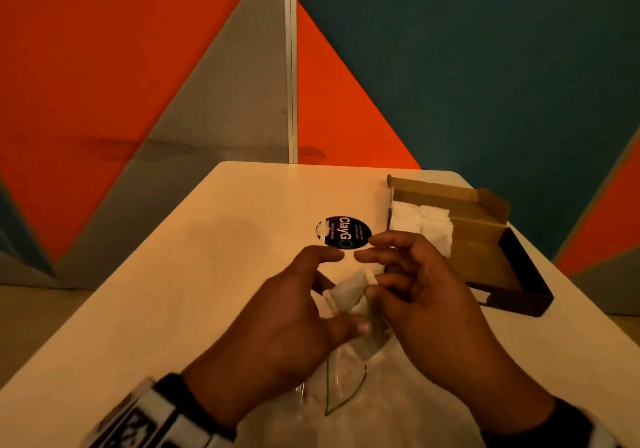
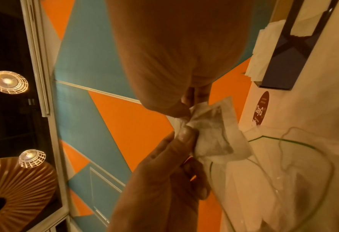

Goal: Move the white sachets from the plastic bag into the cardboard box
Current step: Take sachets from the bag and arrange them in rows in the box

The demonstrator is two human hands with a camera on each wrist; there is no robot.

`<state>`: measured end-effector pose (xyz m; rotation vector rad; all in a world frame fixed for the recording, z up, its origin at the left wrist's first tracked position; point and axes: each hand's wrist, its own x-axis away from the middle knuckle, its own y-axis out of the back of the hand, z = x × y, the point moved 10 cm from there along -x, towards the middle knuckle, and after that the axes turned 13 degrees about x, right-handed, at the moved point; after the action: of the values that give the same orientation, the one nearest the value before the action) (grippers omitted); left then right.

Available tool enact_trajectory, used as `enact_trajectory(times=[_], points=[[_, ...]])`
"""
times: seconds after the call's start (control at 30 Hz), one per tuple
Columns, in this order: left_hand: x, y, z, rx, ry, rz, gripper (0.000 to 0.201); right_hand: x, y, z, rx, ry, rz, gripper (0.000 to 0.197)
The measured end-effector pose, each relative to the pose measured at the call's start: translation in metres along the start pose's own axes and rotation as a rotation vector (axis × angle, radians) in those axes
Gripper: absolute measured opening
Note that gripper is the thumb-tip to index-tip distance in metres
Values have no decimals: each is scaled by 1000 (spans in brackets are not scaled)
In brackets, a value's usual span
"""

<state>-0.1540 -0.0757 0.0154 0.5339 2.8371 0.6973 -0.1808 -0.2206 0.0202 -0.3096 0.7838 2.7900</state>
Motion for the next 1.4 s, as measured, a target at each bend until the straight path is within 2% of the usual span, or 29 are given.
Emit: enact_trajectory(times=[0.07, 0.17, 0.23, 0.3, 0.4, 0.5, 0.63, 0.73, 0.8, 0.9, 1.0, 1.1, 1.2, 1.33, 1.4], points=[[-6, -5, 5, 99, -3, -16, 62, 2, 2, 4, -35, 8, -11, 55], [-8, -2, 6, 292, -10, -42, 39, 2, 11, 2, -163, -8, -18, 49], [-7, 3, 5, 410, -22, -42, 25, 1, 11, -1, -249, -52, 39, 39], [-6, 9, 2, 489, -43, -32, 20, 3, 4, -2, -242, -95, 144, 26], [-5, 13, -1, 580, -73, -13, 24, 9, -7, -3, -165, -126, 244, 16], [-4, 13, -1, 622, -86, 6, 32, 11, -6, -5, -162, -141, 205, 11], [-2, 13, 1, 646, -88, 20, 42, 12, 4, -9, -199, -189, 115, 13], [2, 16, 2, 634, -93, 16, 38, 15, 3, -6, -195, -188, 146, 11], [5, 14, 0, 607, -93, 34, 35, 17, -3, -1, -156, -168, 195, 17], [8, 12, 1, 581, -75, 51, 37, 14, 0, 3, -59, -153, 124, 12], [10, 18, 10, 568, -31, 20, 41, 8, 9, -2, -110, -205, 44, 14], [14, 33, 17, 522, -3, -30, 35, 5, 16, -4, -147, -235, 22, 13], [19, 45, 13, 474, 10, -15, 27, 4, 17, -6, -112, -245, 37, 8], [23, 58, -12, 290, -94, -7, 14, 4, 11, -5, -8, -204, 90, 5], [22, 52, -30, 171, -148, 31, 14, 4, 7, 0, 78, -154, 123, 6]])
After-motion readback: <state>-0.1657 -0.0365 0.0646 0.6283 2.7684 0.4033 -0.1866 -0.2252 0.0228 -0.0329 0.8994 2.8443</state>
